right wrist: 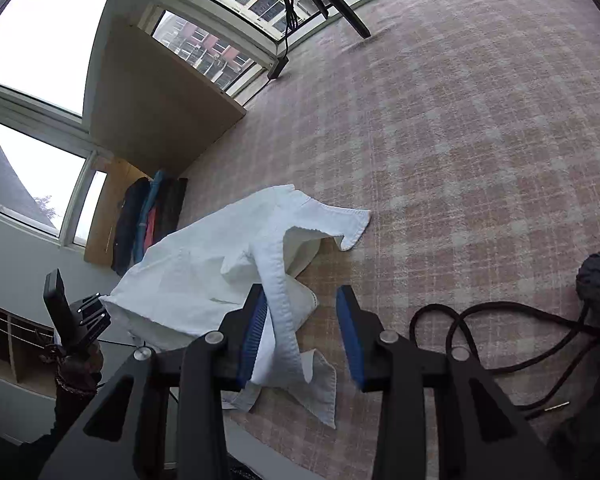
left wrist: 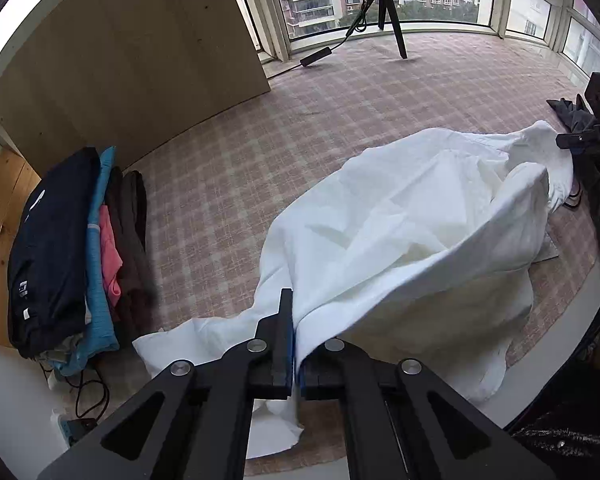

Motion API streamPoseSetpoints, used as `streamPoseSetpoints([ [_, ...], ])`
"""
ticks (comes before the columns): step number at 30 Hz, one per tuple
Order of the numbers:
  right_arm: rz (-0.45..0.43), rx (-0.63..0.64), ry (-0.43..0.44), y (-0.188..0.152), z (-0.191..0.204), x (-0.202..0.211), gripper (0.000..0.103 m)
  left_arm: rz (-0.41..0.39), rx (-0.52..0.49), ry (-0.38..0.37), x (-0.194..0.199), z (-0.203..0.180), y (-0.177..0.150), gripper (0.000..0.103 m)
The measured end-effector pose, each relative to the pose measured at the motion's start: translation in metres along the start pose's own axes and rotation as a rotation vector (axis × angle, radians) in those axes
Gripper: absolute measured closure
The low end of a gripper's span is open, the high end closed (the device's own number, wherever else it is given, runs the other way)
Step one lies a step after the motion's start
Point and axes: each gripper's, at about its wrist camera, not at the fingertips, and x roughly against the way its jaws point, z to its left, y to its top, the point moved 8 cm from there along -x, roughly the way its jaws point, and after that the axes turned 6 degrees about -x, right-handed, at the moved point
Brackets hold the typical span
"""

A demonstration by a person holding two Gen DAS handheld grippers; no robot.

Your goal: Fold clothes

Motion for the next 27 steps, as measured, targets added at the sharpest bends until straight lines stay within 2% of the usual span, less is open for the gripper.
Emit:
streamPoseSetpoints([
  [5,0.003,0.074,-0.039,-0.018,0.001,-0.011,0.068,0.016,-0.027,0.004,-0.007,-0.005,0.001,0.102],
  [6,-0.007,0.080,-0.044,-0.016,0.003,-0.014,0.073,0.016,-0.032,0.008,-0.007,-0.005,0.002,0.102],
  [7,-0.030,0.092,-0.042,-0.008,0.012,-0.008,0.100,0.010,-0.036,0.016,-0.005,-0.005,0.003,0.102],
  [11,-0.140,0.152,-0.029,0.030,0.059,0.028,0.100,-0.066,-0.030,0.036,0.024,0.011,0.024,0.102],
  [13,-0.214,0.230,-0.025,0.058,0.103,0.063,0.100,-0.132,-0.022,0.051,0.054,0.024,0.040,0.102],
  [15,-0.299,0.341,-0.007,0.079,0.166,0.109,0.100,-0.215,-0.027,0.096,0.091,0.038,0.056,0.102],
  [19,-0.474,0.551,0.035,0.098,0.290,0.202,0.100,-0.382,-0.026,0.164,0.166,0.061,0.079,0.102],
  [22,-0.600,0.631,0.027,0.105,0.348,0.248,0.100,-0.477,-0.024,0.202,0.209,0.074,0.092,0.102],
  [27,-0.675,0.664,0.059,0.107,0.410,0.288,0.100,-0.579,-0.046,0.252,0.257,0.077,0.109,0.102],
])
